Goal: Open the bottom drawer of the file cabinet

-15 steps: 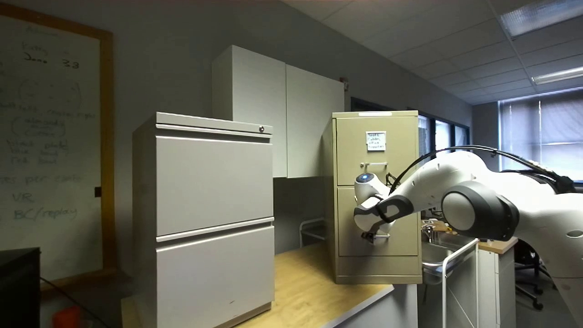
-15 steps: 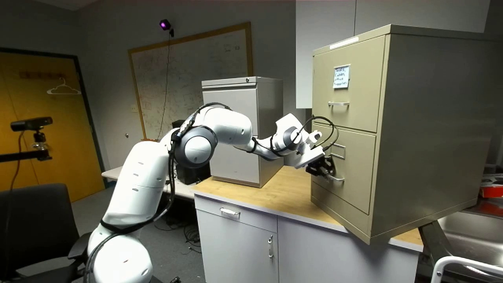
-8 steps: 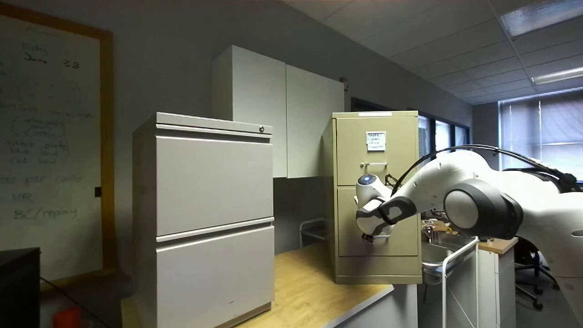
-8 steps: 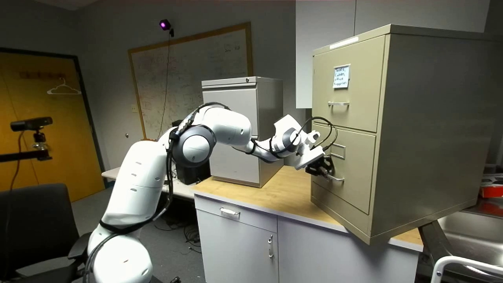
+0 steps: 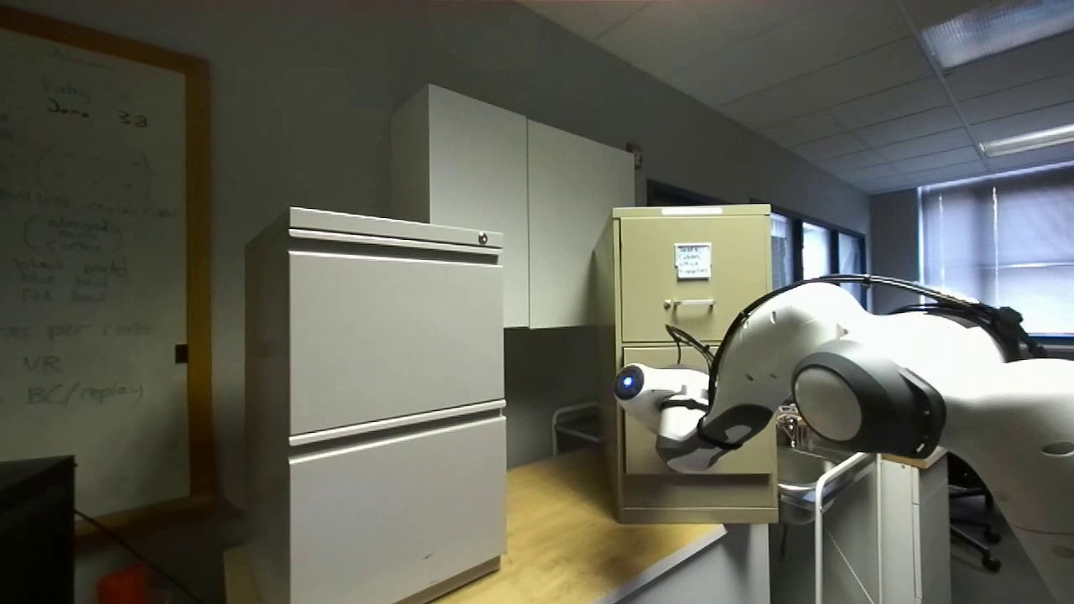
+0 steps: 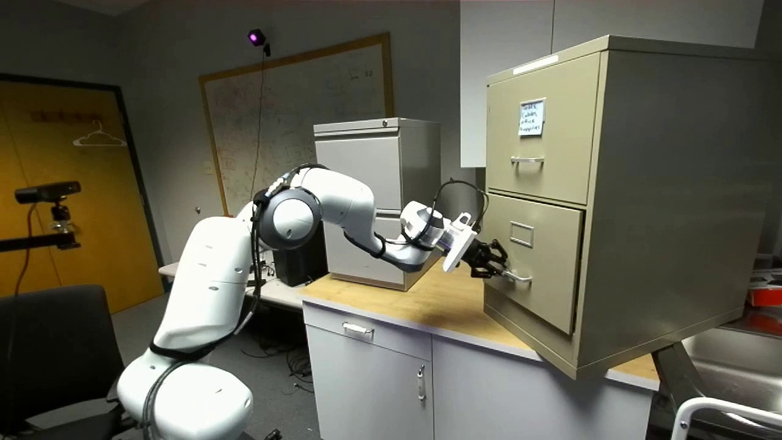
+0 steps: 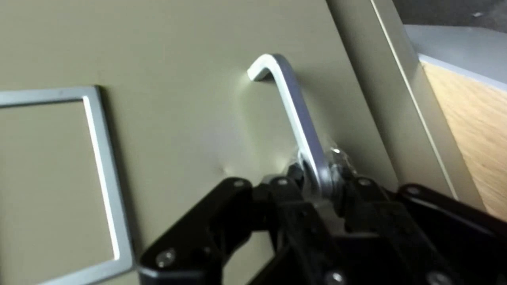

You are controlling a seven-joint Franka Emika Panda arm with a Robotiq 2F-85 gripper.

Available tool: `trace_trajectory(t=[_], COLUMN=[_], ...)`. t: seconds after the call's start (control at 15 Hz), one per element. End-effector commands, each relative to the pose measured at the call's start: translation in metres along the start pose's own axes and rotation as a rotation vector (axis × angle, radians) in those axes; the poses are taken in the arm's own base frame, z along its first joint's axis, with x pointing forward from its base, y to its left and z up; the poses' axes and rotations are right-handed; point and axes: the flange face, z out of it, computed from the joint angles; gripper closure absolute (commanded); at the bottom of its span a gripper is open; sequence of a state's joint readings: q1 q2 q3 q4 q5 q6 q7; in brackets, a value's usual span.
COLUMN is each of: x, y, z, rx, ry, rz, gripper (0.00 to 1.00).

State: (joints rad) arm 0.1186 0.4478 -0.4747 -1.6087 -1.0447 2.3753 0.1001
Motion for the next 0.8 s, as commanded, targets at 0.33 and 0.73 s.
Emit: trace_trajectory(t=[0.33, 0.73], x=[-0.011, -0.035], y=[-0.11, -0.222], z=[-0.106, -0.223], rx=[-0.079, 0.185], ry=[-0.371, -0.568], rz=[-0.201, -0.329], gripper=[0.95, 0.95])
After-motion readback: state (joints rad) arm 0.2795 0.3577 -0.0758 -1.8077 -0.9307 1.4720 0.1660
